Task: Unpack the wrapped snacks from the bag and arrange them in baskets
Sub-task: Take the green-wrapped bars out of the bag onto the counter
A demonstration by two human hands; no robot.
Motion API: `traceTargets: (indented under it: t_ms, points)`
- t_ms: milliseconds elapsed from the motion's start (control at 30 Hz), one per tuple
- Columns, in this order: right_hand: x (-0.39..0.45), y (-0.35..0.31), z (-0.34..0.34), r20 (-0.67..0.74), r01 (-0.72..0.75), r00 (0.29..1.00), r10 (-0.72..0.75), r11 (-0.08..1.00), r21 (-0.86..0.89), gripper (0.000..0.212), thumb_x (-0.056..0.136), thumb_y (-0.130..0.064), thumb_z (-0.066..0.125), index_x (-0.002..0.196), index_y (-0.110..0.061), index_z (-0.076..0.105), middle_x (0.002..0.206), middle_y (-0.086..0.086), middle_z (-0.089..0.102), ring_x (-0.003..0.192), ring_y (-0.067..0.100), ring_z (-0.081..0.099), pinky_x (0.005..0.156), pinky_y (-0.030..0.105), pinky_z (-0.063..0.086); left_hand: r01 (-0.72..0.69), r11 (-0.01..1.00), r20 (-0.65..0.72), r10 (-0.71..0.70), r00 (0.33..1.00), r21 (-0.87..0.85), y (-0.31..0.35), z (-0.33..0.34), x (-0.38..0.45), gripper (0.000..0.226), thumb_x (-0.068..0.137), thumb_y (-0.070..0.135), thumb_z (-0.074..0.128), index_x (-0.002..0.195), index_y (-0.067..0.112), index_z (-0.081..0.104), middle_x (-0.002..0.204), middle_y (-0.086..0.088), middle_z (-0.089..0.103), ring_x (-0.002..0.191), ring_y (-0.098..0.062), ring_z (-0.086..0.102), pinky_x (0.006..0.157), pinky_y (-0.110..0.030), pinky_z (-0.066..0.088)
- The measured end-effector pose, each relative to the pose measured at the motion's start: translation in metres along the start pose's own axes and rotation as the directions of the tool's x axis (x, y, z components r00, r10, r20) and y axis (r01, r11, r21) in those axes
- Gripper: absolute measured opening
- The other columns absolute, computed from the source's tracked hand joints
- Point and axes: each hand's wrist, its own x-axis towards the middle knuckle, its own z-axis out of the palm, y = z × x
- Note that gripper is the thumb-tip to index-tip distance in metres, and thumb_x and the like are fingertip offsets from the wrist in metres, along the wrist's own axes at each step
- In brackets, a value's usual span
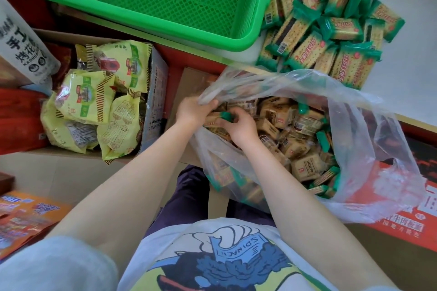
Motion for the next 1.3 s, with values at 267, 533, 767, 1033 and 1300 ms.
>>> traceTargets:
  t_ms: [267,533,767,1033,1300]
  points:
    - [-0.034,0.0,-0.05,-0.036,-0.058,0.997,0.063,0.991,0.12,0.038,0.088,-0.036,0.075,0.115,-0.013,0.063,0.106,0.002,0.066,0.085,0.014,0.062,0.067,0.023,0.046,-0.066,0.997,-0.03,0.067,0.997,0.038,0.008,-0.005,-0.015,0.027,0.093,0.039,0.068,0.11,0.018,0.067,0.099,0.002,0.065,0.097,-0.021,0.063,0.075,-0.026,0.041]
    - [-0.061,-0.061,-0.151,-0.242,0.056,0.967,0.078,0.863,0.503,0.02,0.093,-0.023,0.067,0.096,-0.019,0.047,0.09,0.008,0.06,0.06,0.015,0.051,0.048,0.028,0.034,-0.244,0.968,-0.021,0.245,0.969,0.056,0.057,0.005,-0.039,0.045,0.096,0.032,0.062,0.137,0.023,0.047,0.122,-0.003,0.059,0.107,-0.023,0.055,0.082,-0.029,0.039]
    - [-0.015,-0.105,-0.169,-0.404,0.263,0.914,-0.049,0.828,0.496,0.014,0.097,-0.009,0.055,0.108,-0.014,0.047,0.093,0.008,0.063,0.061,0.017,0.066,0.057,0.028,0.053,-0.396,0.872,0.135,0.372,0.918,0.288,0.037,0.002,-0.048,0.004,0.094,0.033,0.062,0.097,0.031,0.059,0.113,-0.005,0.06,0.072,-0.028,0.06,0.07,-0.038,0.054]
    - [-0.048,-0.044,-0.118,-0.096,0.026,0.995,0.026,0.865,0.501,0.013,0.101,-0.009,0.051,0.099,-0.009,0.064,0.083,0.009,0.069,0.064,0.02,0.064,0.057,0.027,0.056,-0.355,0.722,0.286,0.223,0.932,0.594,0.032,0.027,-0.031,0.057,0.096,0.04,0.053,0.146,0.058,0.032,0.165,-0.016,0.017,0.15,-0.042,0.015,0.116,-0.056,0.028]
    - [-0.013,-0.007,-0.094,-0.086,-0.106,0.982,0.165,0.876,0.471,0.048,0.1,-0.008,0.044,0.143,-0.028,0.048,0.115,0.006,0.063,0.085,0.019,0.067,0.056,0.024,0.055,-0.363,0.715,0.251,0.263,0.932,0.597,0.05,0.034,-0.017,0.08,0.095,0.04,0.055,0.155,0.051,0.002,0.167,-0.008,-0.009,0.152,-0.039,0.001,0.12,-0.055,0.018]
